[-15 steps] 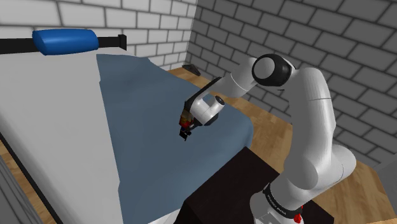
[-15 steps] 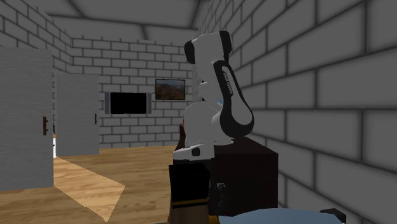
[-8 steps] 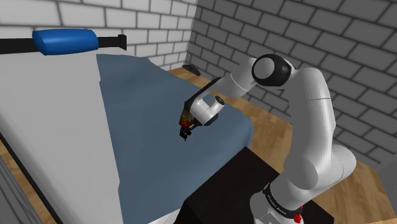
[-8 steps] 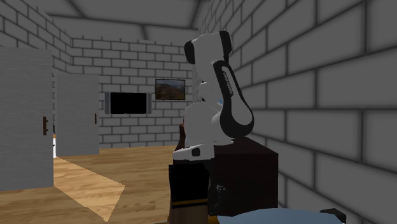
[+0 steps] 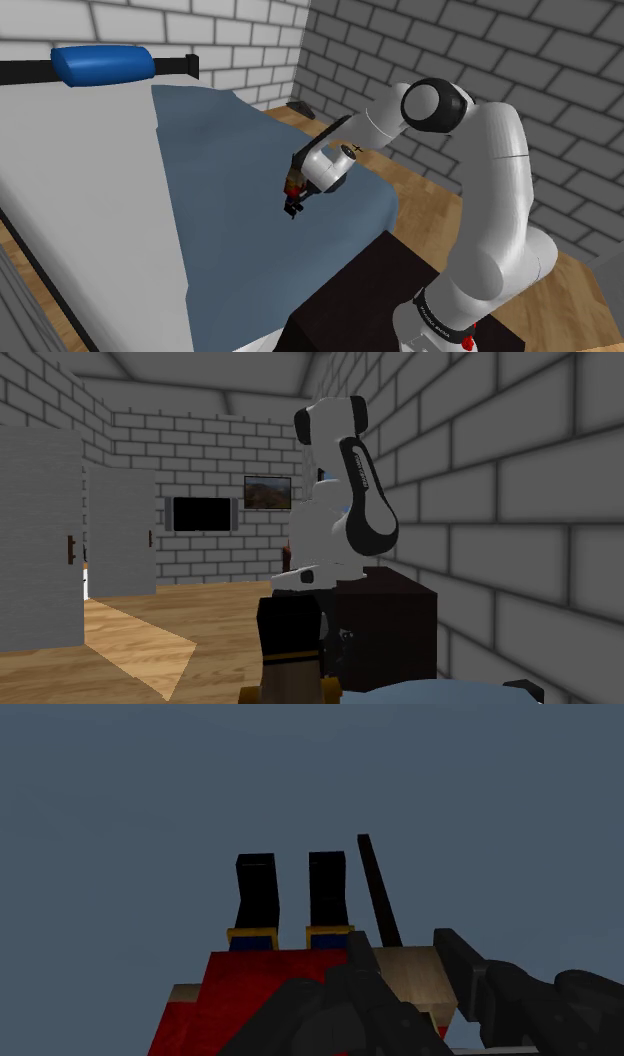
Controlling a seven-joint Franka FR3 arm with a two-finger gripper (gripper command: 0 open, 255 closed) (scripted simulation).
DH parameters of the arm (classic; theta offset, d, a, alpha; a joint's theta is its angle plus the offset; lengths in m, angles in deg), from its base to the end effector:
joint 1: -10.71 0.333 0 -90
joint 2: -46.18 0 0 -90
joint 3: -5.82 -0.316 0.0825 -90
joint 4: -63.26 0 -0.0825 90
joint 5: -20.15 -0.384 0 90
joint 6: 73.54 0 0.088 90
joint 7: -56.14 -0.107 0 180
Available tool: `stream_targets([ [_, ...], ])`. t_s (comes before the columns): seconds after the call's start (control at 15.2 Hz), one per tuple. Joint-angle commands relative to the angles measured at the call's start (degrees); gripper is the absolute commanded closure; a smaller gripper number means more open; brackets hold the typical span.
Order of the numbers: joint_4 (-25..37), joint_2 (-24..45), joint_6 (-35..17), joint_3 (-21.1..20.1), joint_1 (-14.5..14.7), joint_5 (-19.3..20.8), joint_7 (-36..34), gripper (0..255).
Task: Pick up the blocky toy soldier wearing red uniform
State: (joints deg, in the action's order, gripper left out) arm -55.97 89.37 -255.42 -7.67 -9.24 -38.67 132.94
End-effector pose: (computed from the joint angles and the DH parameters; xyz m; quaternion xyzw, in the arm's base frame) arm 0.5360 -0.1336 0.0792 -0.9823 -0.0525 -0.1781 0.0227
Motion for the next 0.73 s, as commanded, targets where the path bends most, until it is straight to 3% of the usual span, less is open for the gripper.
stream_targets([
  [0.0, -0.98, -1.98, 1.20, 1.54, 1.53, 0.33, -1.37, 255],
  [0.53, -4.72, -9.10, 6.03, 7.83, 7.08, 3.30, -7.10, 255],
  [0.66, -4.78, -9.23, 6.11, 7.93, 7.17, 3.39, -7.23, 255],
])
